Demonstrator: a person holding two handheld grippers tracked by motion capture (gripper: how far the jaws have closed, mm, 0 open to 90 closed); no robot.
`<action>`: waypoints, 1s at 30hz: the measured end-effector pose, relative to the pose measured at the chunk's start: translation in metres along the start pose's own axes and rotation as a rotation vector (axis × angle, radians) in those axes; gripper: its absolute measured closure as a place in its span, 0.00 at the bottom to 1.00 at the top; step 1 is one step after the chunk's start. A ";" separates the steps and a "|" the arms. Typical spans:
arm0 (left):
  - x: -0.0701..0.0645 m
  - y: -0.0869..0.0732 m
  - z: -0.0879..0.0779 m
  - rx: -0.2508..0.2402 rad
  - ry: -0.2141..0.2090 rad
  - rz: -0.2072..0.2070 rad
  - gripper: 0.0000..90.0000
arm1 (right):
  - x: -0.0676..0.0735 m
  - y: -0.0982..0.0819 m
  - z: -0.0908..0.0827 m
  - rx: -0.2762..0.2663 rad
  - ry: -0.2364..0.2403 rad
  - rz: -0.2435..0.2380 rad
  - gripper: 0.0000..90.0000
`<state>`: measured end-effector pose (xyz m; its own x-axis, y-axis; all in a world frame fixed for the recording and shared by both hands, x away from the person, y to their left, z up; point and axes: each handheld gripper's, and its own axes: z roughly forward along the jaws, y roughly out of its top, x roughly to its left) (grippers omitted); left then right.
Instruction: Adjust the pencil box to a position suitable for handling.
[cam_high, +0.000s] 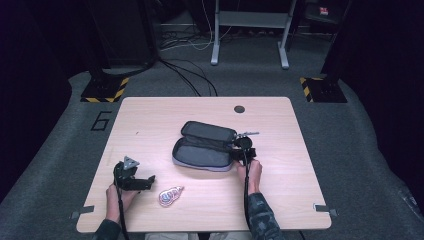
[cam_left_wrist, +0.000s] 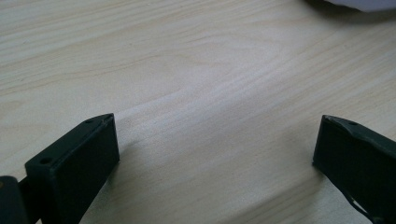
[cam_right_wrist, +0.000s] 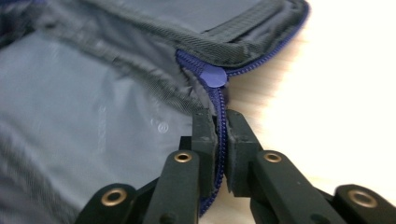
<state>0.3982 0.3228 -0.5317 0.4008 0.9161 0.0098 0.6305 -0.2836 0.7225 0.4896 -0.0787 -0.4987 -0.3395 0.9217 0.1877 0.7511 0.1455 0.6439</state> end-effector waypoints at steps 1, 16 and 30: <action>0.000 0.000 0.000 0.000 0.000 0.000 0.00 | 0.000 0.000 0.000 0.000 0.000 0.000 0.95; 0.000 0.000 0.000 -0.005 -0.001 -0.002 0.00 | -0.020 0.004 0.000 -0.014 0.005 0.029 0.96; 0.000 0.000 0.000 -0.006 -0.004 0.001 0.00 | -0.034 -0.004 -0.019 -0.057 0.035 0.014 0.27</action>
<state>0.3981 0.3228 -0.5319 0.4040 0.9147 0.0082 0.6262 -0.2831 0.7265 0.4871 -0.1176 -0.4937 -0.3490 0.9104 0.2221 0.7227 0.1106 0.6822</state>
